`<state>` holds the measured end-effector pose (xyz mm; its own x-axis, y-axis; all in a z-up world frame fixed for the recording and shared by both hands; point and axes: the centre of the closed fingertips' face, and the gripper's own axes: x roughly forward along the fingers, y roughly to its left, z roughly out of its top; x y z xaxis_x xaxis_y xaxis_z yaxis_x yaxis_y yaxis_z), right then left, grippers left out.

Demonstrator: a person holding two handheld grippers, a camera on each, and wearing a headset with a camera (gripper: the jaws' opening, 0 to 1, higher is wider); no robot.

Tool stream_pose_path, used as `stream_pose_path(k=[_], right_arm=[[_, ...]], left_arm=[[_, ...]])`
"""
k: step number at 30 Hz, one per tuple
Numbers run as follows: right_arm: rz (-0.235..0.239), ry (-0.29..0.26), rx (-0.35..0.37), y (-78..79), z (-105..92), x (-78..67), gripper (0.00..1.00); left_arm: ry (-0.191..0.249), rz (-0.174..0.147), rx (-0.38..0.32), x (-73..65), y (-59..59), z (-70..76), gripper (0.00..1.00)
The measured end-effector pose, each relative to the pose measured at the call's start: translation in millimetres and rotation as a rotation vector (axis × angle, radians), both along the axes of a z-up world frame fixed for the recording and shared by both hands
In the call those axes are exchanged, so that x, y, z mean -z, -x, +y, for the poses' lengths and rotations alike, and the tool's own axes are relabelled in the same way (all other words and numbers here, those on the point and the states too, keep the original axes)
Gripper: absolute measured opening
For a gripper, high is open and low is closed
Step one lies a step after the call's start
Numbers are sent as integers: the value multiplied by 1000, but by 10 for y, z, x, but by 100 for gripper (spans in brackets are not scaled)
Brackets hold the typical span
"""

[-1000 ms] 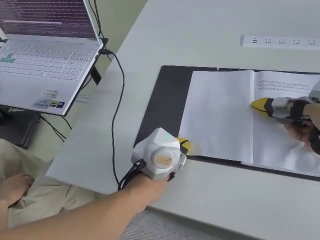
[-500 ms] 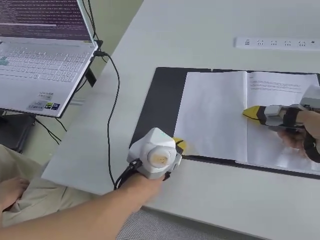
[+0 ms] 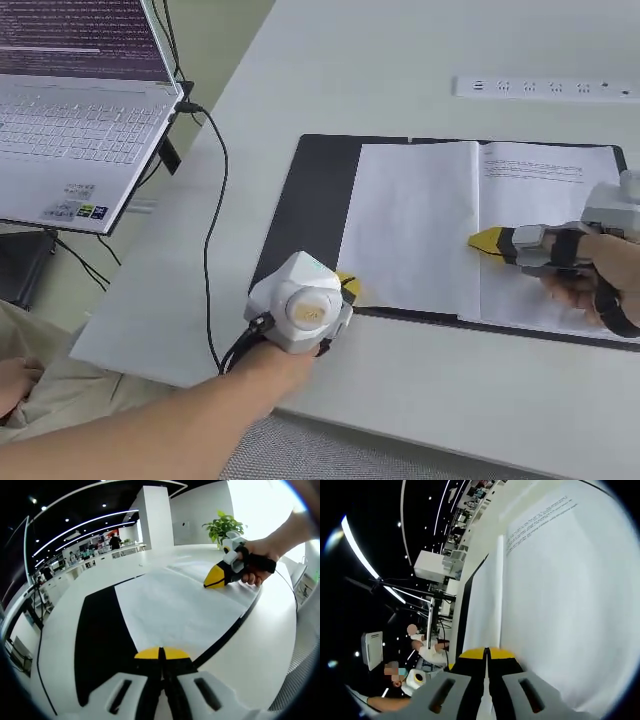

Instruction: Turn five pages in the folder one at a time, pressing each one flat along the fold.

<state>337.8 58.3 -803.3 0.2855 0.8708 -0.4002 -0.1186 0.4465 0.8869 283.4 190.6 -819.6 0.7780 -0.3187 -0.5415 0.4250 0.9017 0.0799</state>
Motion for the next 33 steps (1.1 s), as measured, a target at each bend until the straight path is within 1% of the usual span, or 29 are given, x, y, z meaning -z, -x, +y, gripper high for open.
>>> stream_pose_path(k=[15, 22, 26, 31, 33], right_arm=[[21, 1, -57, 348, 17, 8, 0], [32, -2, -73, 439, 2, 27, 0], [44, -7, -101, 552, 8, 42, 0], [57, -16, -122, 699, 12, 43, 0], [63, -23, -125, 734, 10, 51, 0]], left_arm=[[-3, -1, -1, -11, 8, 15, 0], [-3, -3, -3, -4, 4, 19, 0], [-2, -2, -4, -2, 2, 20, 0], [-3, -2, -4, -4, 3, 20, 0], [-4, -2, -4, -4, 3, 20, 0]])
